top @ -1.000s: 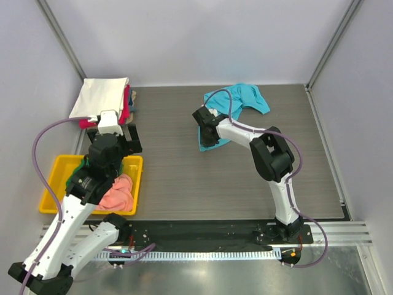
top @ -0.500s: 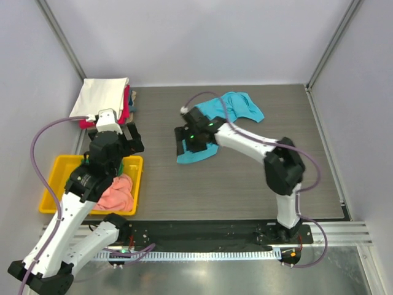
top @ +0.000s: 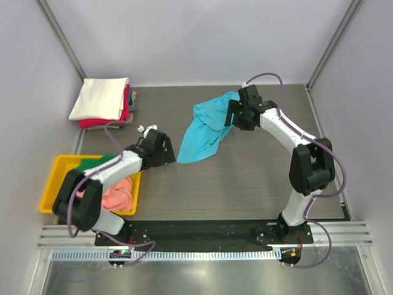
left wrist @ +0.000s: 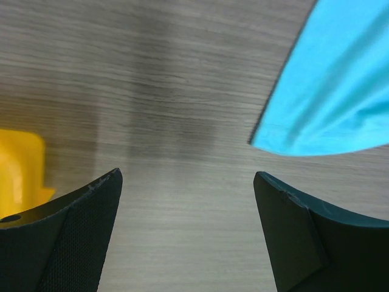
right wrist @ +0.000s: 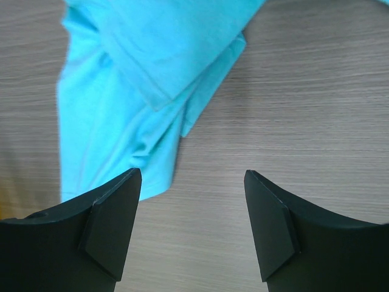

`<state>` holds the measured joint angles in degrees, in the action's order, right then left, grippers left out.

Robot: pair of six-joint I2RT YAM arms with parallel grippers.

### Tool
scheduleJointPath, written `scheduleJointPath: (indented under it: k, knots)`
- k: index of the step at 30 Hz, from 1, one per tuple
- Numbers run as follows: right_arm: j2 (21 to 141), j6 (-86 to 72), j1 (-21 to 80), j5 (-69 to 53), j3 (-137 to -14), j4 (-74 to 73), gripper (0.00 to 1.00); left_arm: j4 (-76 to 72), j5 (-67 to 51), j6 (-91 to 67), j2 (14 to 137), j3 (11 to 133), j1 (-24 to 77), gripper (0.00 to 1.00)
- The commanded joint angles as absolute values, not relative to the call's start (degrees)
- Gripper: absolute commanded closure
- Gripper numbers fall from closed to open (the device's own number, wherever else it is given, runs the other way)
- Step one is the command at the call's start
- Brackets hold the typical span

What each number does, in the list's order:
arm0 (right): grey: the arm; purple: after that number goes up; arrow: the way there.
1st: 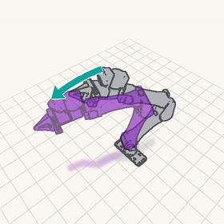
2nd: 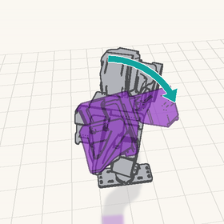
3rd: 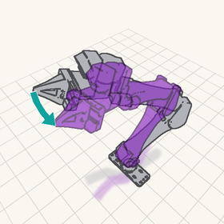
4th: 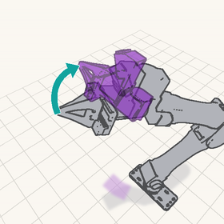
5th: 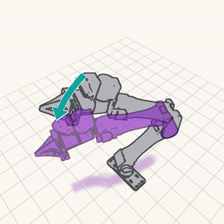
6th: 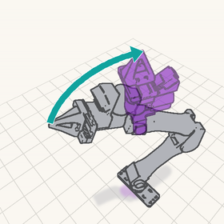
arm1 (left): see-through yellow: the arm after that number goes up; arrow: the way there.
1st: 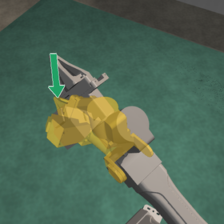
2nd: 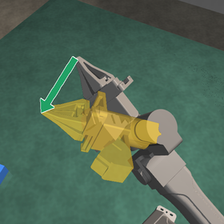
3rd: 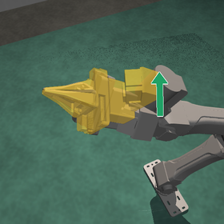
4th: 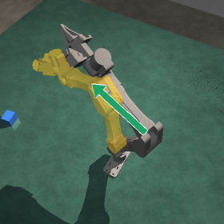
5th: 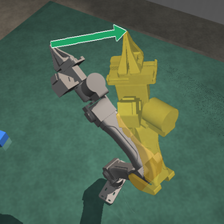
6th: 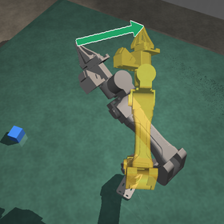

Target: Fold and stack the t-shirts

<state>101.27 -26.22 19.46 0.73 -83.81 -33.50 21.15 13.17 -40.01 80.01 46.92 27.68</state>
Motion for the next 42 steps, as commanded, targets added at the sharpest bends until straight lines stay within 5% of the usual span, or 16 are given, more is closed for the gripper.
scheduleJointPath:
  k: [1, 15, 30, 37, 40, 42]
  knots:
    - [104.4, -25.0, 16.9, -1.6, -86.2, -33.1, 0.26, 12.4, 9.2, -42.4, 85.5, 49.5, 28.0, 0.12]
    - [120.6, -27.2, 15.6, -9.1, -98.6, -30.9, 0.30, 3.3, 7.3, -43.6, 98.8, 51.2, 29.9, 0.14]
    - [123.3, -29.5, 19.3, -12.5, -99.8, -30.4, 0.36, 0.3, 4.7, -45.9, 103.0, 49.9, 33.6, 0.41]
    - [124.5, -30.0, 20.5, -12.5, -100.6, -30.4, 0.41, -1.3, 4.0, -45.5, 103.4, 49.4, 33.6, 0.67]
    - [124.6, -29.9, 20.9, -12.4, -101.1, -30.4, 0.42, -1.9, 3.2, -45.4, 104.0, 49.0, 33.6, 1.00]
    - [124.5, -30.0, 20.9, -12.5, -101.3, -30.3, 0.43, -1.9, 4.7, -45.7, 103.7, 48.3, 33.6, 1.00]
